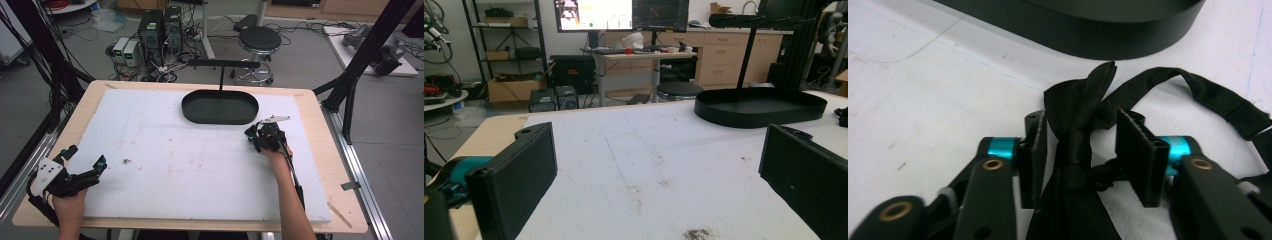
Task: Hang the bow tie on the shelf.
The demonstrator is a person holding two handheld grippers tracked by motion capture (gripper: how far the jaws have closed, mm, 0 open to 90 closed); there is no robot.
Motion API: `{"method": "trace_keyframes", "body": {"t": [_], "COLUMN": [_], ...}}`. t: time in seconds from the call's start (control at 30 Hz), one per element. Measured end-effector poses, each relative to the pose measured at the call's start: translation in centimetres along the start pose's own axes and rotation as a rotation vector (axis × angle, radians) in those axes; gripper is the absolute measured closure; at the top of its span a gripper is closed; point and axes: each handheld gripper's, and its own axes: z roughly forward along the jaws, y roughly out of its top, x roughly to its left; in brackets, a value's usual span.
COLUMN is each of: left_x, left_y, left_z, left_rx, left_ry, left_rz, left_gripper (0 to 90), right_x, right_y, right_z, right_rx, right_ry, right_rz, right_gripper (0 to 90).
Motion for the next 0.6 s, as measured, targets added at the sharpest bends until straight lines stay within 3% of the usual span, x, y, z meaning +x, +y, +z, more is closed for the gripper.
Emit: {"method": "trace_keyframes", "body": {"t": [0.13,0.27,0.37,0.5,0.6], "left_x": [0.0,0.0,0.0,0.0,0.0], "left_y": [0.0,0.0,0.0,0.0,0.0], "left_z": [0.0,0.0,-0.1,-0.1,-0.1], "left_rx": [0.001,0.002,0.001,0.003,0.003], "left_ry": [0.001,0.001,0.0,0.002,0.001], "left_rz": [-0.001,-0.002,-0.003,-0.002,-0.002], "left_gripper": [2.5,2.5,2.5,2.5,2.5], "right_x": [0.0,0.9,1.6,1.7,1.7], "right_y": [-0.1,0.1,0.3,0.3,0.4], "right_z": [0.0,0.1,0.1,0.0,-0.7], "right_rx": [0.016,0.035,0.048,0.052,0.021], "right_ry": [-0.008,-0.061,-0.098,-0.1,-0.091], "right_rz": [-0.009,-0.112,-0.155,-0.144,-0.14], "right_gripper": [60.9,69.8,73.3,74.4,75.3]}}
